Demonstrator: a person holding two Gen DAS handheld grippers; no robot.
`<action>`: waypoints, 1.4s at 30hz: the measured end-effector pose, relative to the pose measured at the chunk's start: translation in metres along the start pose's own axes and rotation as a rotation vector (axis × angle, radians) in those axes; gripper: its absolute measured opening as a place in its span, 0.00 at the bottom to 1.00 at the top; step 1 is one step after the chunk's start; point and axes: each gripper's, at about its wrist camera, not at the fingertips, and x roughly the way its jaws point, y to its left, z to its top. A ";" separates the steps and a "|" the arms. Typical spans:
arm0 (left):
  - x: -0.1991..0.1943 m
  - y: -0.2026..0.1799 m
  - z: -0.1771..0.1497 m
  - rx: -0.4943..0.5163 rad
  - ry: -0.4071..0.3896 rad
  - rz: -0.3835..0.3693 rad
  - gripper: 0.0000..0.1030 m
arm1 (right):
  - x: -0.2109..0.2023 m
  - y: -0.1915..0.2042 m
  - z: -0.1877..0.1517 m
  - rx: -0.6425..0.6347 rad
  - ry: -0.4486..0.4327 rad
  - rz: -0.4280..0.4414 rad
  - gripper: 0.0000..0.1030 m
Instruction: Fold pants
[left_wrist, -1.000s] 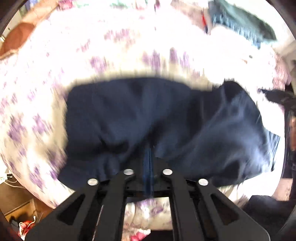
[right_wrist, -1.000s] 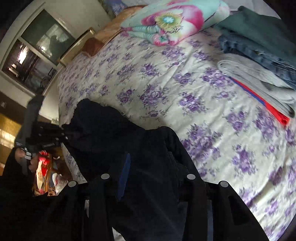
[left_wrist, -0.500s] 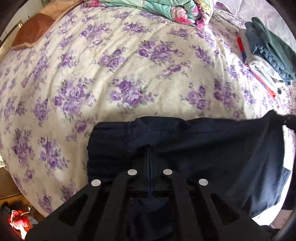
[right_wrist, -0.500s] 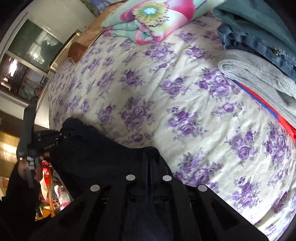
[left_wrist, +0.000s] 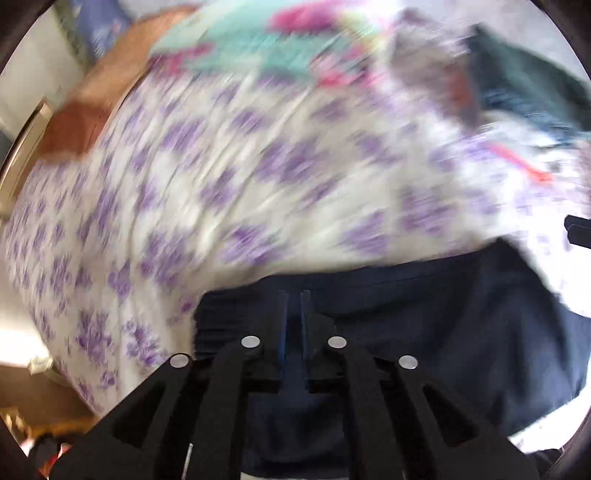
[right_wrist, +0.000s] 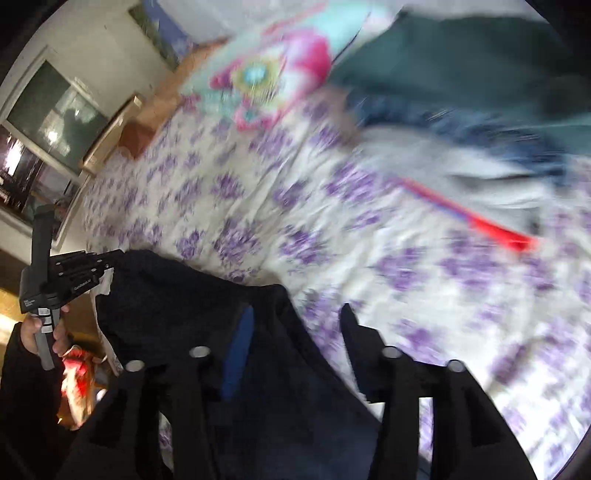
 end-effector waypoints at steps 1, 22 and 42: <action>-0.009 -0.015 0.002 0.023 -0.017 -0.059 0.20 | -0.023 -0.005 -0.016 0.016 -0.037 -0.025 0.58; 0.081 -0.265 0.012 0.435 0.197 -0.243 0.33 | -0.042 -0.028 -0.276 0.501 -0.050 -0.045 0.39; 0.045 -0.317 -0.155 0.683 0.266 -0.425 0.39 | -0.119 -0.175 -0.434 1.275 -0.496 0.140 0.66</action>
